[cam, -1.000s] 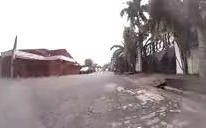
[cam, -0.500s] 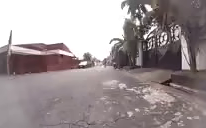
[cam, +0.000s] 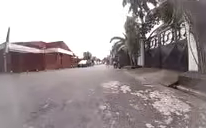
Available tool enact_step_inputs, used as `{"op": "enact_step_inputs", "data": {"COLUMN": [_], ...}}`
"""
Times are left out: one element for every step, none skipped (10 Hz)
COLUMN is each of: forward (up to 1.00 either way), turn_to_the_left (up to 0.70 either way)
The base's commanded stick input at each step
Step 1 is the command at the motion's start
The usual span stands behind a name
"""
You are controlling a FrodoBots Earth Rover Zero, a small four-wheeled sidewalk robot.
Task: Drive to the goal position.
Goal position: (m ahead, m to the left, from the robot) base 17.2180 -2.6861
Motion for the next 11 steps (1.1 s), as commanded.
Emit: {"op": "enact_step_inputs", "data": {"forward": [0.70,0.70,0.70,0.70,0.70,0.70,0.70,0.70,0.70,0.70,0.70], "turn_to_the_left": [0.00,0.00,0.00,0.00,0.00,0.00,0.00,0.00,0.00,0.00,0.00]}}
